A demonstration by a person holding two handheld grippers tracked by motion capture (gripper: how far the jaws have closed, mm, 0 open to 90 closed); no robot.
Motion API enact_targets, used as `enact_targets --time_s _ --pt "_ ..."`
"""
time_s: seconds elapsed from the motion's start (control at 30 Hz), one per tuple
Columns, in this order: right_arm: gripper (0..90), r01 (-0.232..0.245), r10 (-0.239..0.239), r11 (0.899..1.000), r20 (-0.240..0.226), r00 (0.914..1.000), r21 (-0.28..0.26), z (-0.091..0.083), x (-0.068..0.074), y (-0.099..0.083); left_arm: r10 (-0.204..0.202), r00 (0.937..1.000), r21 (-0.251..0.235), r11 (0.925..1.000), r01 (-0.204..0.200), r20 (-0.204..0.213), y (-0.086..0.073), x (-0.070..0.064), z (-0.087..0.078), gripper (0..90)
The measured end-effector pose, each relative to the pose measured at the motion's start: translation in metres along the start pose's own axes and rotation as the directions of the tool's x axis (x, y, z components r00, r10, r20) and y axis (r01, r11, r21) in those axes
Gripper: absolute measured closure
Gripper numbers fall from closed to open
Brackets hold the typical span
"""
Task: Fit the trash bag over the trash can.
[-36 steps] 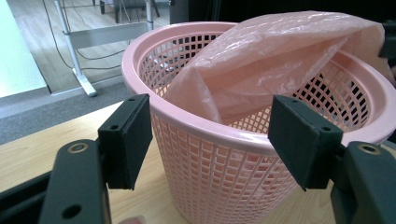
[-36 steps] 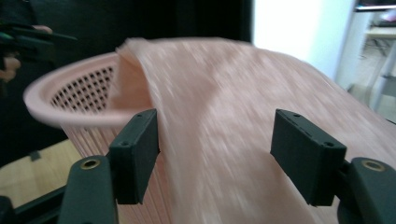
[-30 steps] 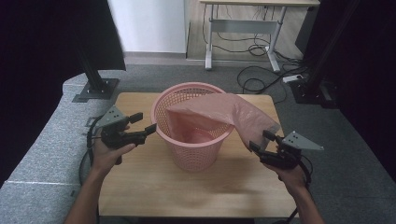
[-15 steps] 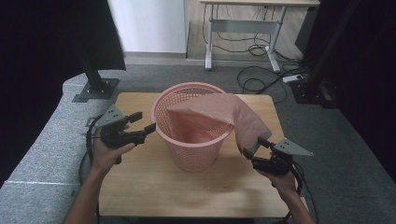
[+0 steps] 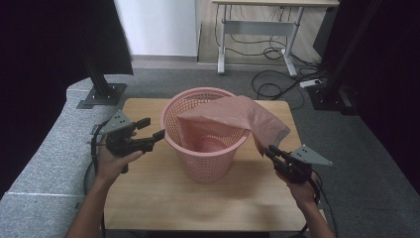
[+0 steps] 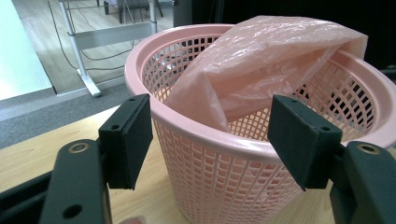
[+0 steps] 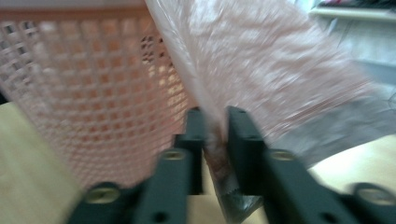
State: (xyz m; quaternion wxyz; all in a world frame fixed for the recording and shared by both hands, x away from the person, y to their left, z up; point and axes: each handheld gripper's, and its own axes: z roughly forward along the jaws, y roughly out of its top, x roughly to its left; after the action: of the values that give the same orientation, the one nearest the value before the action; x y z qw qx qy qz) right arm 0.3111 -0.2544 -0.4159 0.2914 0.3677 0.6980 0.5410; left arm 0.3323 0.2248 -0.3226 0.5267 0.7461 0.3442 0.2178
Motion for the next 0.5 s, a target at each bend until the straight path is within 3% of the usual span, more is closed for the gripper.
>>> enact_targets --time_s 0.07,0.23,0.5 --pt "88.3 0.009 -0.009 1.0 0.01 0.9999 -0.021 -0.003 -0.004 0.009 0.003 1.0 0.002 1.0 -0.003 0.0 0.001 -0.001 0.001 30.8" --pt "89.3 0.055 -0.054 0.996 0.005 0.9985 -0.071 -0.012 -0.009 0.041 0.014 0.9999 0.003 0.9999 -0.014 0.007 0.006 -0.004 0.005 30.8" --pt "89.3 0.119 -0.127 0.982 -0.047 0.9909 -0.145 -0.015 0.004 0.1 0.036 0.9992 0.006 0.9993 -0.036 0.02 0.014 -0.009 0.014 30.4"
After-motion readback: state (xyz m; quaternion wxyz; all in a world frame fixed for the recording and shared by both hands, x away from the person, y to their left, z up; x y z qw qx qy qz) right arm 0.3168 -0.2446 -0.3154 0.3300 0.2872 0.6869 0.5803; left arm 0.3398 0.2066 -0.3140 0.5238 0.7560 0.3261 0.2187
